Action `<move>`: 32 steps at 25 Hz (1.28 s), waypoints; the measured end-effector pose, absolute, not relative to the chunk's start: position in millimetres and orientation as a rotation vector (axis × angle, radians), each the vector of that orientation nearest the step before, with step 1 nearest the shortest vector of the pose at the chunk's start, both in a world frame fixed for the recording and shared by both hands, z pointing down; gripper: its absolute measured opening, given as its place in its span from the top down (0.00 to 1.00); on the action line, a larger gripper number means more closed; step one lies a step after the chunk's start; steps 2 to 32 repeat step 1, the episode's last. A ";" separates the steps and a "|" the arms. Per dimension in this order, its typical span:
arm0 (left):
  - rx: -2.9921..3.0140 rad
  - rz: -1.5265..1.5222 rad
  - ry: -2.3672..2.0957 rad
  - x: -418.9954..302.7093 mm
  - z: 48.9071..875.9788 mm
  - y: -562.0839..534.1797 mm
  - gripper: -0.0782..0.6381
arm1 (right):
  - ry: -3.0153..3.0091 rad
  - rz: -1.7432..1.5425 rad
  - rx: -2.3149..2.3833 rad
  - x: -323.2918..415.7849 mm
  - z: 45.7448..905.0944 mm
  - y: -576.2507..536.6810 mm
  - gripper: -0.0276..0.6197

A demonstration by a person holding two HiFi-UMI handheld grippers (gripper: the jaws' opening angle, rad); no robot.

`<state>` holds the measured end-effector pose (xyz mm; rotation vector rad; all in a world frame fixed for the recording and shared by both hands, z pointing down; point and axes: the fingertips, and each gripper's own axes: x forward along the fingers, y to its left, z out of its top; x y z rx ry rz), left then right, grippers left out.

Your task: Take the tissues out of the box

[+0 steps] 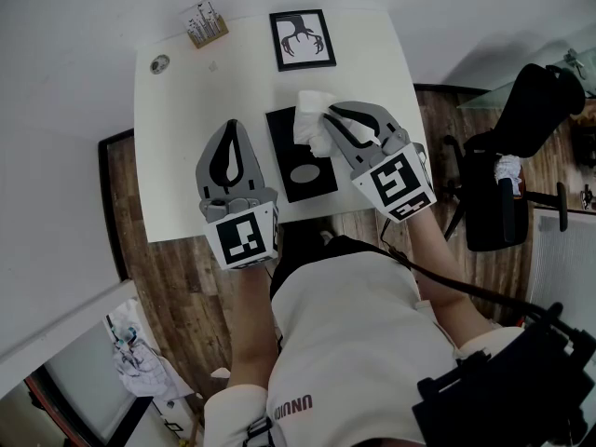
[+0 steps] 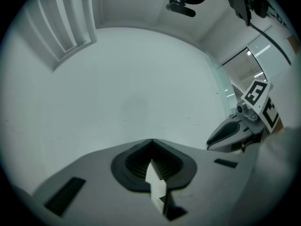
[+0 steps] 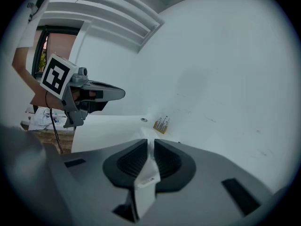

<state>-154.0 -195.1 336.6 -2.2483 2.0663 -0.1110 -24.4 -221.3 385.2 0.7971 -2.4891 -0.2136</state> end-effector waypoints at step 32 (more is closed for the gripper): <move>-2.247 -0.110 2.066 -153.6 336.3 -195.1 0.87 | -2.490 -0.214 0.797 -24.1 385.0 -221.2 0.86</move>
